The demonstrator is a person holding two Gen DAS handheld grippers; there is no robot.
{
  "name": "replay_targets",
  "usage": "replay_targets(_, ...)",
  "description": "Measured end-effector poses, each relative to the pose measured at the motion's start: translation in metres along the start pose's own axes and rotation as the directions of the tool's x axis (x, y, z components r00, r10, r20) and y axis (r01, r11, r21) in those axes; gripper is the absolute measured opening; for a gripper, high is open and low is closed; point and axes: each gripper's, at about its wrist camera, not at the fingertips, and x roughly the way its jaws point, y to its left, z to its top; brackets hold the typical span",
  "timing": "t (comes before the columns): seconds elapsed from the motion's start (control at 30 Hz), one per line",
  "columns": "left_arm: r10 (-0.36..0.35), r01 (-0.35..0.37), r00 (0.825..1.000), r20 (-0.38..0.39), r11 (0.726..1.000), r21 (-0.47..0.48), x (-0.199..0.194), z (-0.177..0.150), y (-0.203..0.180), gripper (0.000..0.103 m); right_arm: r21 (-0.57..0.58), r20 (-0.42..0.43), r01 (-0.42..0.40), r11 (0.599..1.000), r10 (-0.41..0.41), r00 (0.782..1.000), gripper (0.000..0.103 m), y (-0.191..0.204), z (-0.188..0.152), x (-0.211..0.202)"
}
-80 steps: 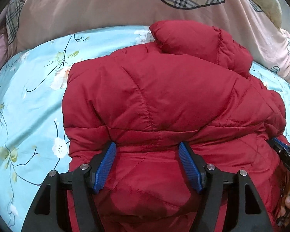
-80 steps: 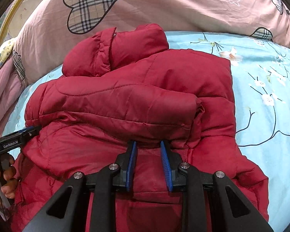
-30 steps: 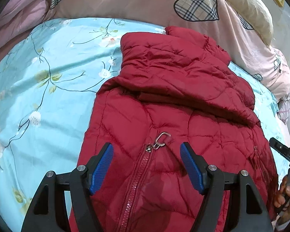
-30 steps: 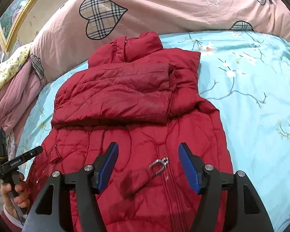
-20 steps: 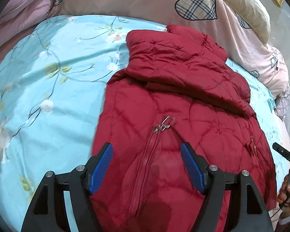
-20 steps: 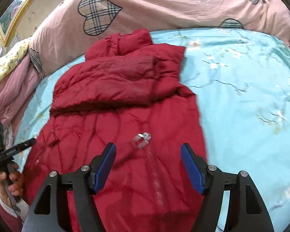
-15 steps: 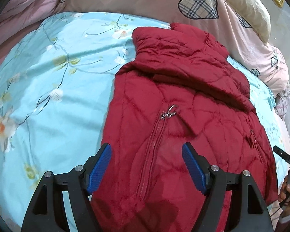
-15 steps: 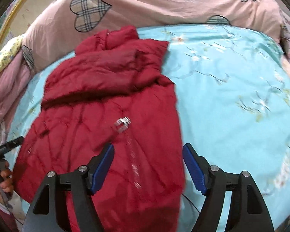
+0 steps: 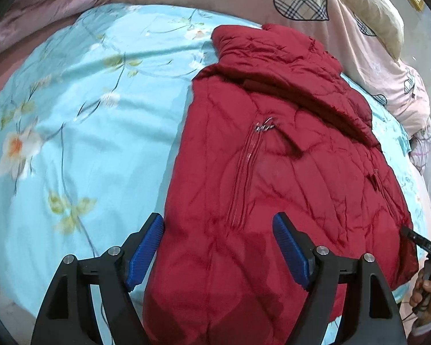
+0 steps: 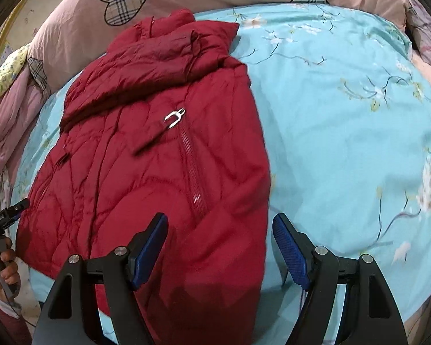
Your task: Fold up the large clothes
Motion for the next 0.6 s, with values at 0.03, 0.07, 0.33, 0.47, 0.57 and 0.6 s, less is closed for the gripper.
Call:
replay_targets(0.03,-0.001,0.001,1.0,-0.004,1.0,-0.006,-0.001,-0.005,0.002,0.078,-0.002,-0.004,-0.004,1.0,0.004,1.0,0.077,0.001,-0.003,-0.001)
replay_targets(0.07,-0.003,0.003,1.0,-0.009,1.0,-0.01,-0.001,-0.007,0.003,0.078,-0.004,-0.008,-0.009,1.0,0.009,1.0,0.077,0.003,-0.006,-0.002)
replay_targets(0.33,-0.016,0.015,0.999,-0.044,1.0,-0.017,0.004,-0.015,0.007,0.078,-0.009,-0.027,-0.018,1.0,0.018,0.999,0.077,0.008,-0.018,-0.004)
replay_targets(0.47,-0.022,0.022,0.998,-0.06,1.0,-0.008,0.007,-0.017,0.007,0.078,-0.004,-0.04,-0.042,0.999,0.042,0.998,0.077,0.007,-0.021,-0.006)
replay_targets(0.57,-0.029,0.03,0.997,-0.067,1.0,0.001,0.006,-0.021,0.006,0.078,-0.008,-0.043,-0.059,0.998,0.058,0.997,0.077,0.005,-0.024,-0.01)
replay_targets(0.6,-0.029,0.029,0.997,-0.07,1.0,0.005,0.006,-0.022,0.005,0.078,-0.009,-0.046,-0.061,0.998,0.06,0.997,0.076,0.005,-0.026,-0.011)
